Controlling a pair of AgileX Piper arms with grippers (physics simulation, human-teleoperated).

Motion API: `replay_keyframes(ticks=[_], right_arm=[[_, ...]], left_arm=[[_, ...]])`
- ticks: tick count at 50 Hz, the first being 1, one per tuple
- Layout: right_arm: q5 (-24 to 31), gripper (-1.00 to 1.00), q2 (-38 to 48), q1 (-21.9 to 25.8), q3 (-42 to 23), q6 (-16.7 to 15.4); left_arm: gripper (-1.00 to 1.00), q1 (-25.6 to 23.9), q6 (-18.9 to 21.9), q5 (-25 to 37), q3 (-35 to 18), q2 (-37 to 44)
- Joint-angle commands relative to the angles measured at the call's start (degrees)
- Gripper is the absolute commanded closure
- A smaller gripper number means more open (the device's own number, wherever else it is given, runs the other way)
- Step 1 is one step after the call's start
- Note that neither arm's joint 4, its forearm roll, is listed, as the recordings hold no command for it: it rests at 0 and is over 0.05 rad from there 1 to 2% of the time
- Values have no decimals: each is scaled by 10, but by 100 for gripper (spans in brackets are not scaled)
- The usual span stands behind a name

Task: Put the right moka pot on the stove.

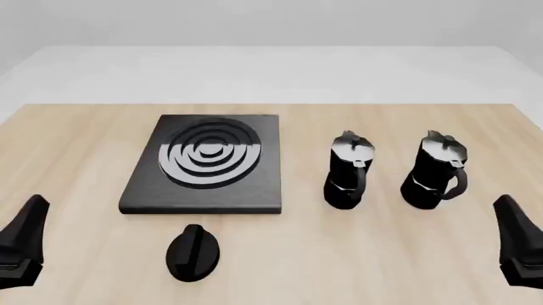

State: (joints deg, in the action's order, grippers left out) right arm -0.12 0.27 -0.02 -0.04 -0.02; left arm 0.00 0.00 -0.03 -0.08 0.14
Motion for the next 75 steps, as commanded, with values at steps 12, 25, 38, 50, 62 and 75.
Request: replay_keyframes(ticks=[12, 25, 38, 50, 62, 75], right_arm=[[-88, -100, 152, 9, -7, -27], [-55, -100, 241, 19, -79, -48], [-23, -100, 301, 9, -138, -54], [-79, -100, 375, -4, -136, -60], [-160, -100, 449, -6, -118, -53], [-212, -100, 494, -9, -106, -44]], left_arm=[[-100, 0, 0, -1, -2, 3], [-100, 0, 0, -1, -2, 3], [-100, 0, 0, -1, -2, 3], [-100, 0, 0, -1, -2, 3], [-100, 0, 0, -1, -2, 3], [-100, 0, 0, -1, -2, 3]])
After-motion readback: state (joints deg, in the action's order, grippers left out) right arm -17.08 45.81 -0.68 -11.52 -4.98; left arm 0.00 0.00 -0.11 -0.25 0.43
